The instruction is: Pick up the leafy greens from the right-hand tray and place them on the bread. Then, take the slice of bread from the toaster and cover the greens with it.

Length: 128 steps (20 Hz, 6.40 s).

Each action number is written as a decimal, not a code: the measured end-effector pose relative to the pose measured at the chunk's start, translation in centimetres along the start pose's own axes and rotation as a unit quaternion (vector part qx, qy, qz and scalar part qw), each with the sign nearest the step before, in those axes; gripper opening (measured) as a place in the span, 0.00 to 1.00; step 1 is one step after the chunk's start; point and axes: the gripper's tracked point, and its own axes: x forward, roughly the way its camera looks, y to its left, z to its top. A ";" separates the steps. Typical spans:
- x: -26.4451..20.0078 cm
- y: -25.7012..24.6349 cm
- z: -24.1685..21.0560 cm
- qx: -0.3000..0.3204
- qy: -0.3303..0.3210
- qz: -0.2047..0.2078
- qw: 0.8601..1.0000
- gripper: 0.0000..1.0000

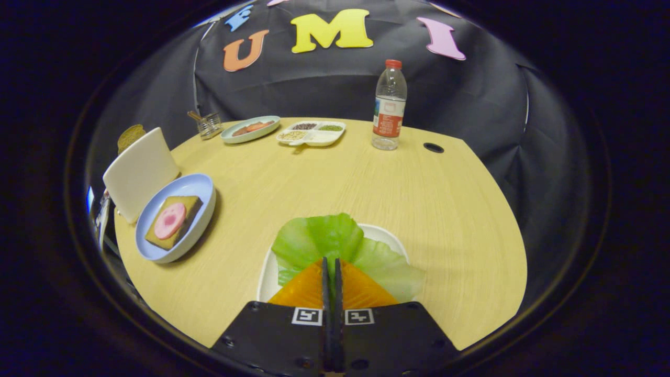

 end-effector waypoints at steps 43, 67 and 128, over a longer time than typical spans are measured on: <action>-9.6 5.8 10.4 0.003 -0.104 0.048 0.993 0.00; -3.2 23.2 9.7 -0.441 -0.142 0.018 0.886 0.00; -4.5 48.7 18.7 0.009 -0.102 -0.057 0.993 0.16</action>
